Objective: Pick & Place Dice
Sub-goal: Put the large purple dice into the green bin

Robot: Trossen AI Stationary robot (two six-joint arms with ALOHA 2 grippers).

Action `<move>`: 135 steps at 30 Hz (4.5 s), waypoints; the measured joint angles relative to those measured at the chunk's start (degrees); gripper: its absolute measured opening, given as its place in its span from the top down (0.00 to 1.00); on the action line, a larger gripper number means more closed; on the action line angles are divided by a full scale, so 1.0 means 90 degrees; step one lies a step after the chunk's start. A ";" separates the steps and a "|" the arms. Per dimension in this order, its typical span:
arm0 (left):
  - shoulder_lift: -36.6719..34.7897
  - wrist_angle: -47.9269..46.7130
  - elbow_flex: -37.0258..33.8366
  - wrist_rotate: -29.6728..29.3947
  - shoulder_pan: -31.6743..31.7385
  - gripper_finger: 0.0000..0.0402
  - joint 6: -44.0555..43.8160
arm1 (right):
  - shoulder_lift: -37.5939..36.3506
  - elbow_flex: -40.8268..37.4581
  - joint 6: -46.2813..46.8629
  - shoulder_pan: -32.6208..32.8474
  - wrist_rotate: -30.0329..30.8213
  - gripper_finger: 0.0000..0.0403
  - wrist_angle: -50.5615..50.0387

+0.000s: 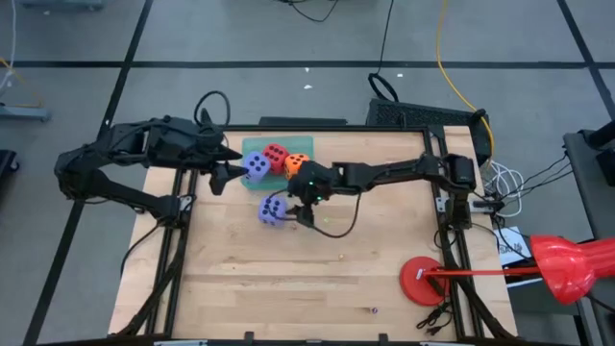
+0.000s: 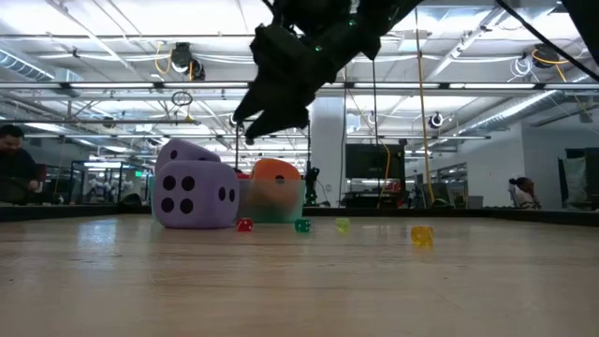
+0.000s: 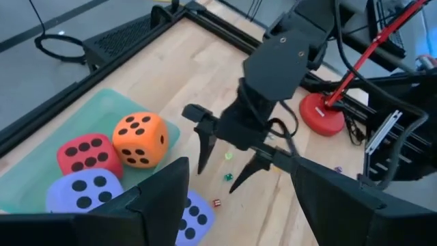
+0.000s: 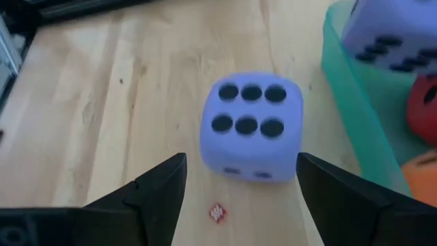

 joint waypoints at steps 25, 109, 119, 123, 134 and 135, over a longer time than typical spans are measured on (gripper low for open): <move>0.0117 0.0007 0.0000 -0.0269 -0.0053 0.34 -0.0045 | 0.0837 0.0264 0.1915 0.0136 0.0585 0.34 0.0656; -0.0728 -0.0051 0.0002 0.0251 -0.0056 0.34 -0.0276 | -0.0013 0.0237 0.0758 -0.0588 0.2168 0.80 0.0761; -0.0726 -0.0020 0.0002 0.0246 -0.0056 0.34 -0.0263 | -0.0044 -0.0223 0.0862 -0.0617 0.2253 0.80 0.0899; -0.0726 -0.0007 0.0002 0.0243 -0.0055 0.34 -0.0262 | -0.0064 -0.0669 0.1071 -0.0614 0.2263 0.78 0.1452; -0.0726 -0.0002 0.0002 0.0246 -0.0056 0.34 -0.0274 | -0.0032 -0.0875 0.1098 -0.0616 0.2198 0.58 0.1905; -0.0726 -0.0002 0.0002 0.0246 -0.0056 0.34 -0.0284 | -0.0029 -0.0877 0.1096 -0.0619 0.2192 0.56 0.1940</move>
